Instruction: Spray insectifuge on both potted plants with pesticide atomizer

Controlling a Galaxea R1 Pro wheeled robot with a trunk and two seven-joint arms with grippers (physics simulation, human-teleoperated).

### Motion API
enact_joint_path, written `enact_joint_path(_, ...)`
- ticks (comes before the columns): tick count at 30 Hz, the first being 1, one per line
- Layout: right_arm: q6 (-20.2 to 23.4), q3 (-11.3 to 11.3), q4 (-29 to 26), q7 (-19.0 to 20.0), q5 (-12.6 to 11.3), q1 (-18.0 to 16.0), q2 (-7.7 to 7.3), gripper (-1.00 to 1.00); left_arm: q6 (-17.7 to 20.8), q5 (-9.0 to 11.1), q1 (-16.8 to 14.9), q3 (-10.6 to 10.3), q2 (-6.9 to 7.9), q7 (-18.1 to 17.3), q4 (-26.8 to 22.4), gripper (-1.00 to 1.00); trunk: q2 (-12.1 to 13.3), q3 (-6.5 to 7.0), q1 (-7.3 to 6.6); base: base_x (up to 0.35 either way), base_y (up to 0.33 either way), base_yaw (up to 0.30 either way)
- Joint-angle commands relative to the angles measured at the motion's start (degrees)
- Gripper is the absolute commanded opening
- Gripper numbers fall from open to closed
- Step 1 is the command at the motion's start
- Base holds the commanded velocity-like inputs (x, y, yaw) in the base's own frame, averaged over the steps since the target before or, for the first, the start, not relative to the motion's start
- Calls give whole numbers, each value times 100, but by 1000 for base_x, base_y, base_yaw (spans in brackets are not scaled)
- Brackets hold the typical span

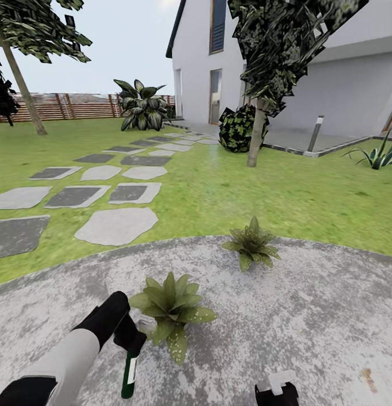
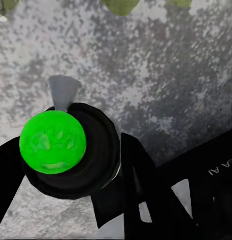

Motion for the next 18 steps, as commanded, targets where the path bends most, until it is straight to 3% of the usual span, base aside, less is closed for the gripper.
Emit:
enact_joint_path(1, -15, 49, 0, -14, -43, -2, -1, 100, 32, -106, -72, -125, 19, -129, 0, -100, -2, -6, -1, 0, 0, 0)
enact_joint_path(4, -15, 49, 2, -14, -42, -2, -5, 100, 31, -252, -205, -241, 40, -521, 6, -100, -2, -6, -1, 0, 0, 0)
enact_joint_path(7, -15, 49, 3, -14, -45, -2, -4, 100, 2, -556, -262, -257, 113, -930, 64, -100, -2, -6, -1, 0, 0, 0)
enact_joint_path(8, -15, 49, 5, -14, -45, -2, -3, 100, -19, -831, -236, -256, 220, -1138, 72, -100, -2, -6, -1, 0, 0, 0)
enact_joint_path(10, -15, 49, 6, -14, -46, -2, -5, 100, -41, -1036, -210, -259, 433, -1337, 72, -100, -2, -6, -1, 0, 0, 0)
enact_joint_path(14, -15, 54, 7, -14, -50, -2, 8, 100, -49, -1079, -198, -244, 434, -1387, 39, -100, -2, -6, -1, 0, 0, -6)
enact_joint_path(18, -15, 49, 5, -14, -50, -2, 6, 100, -28, -1052, -199, -230, 413, -1389, 3, -100, -2, -6, -1, 0, 0, -208)
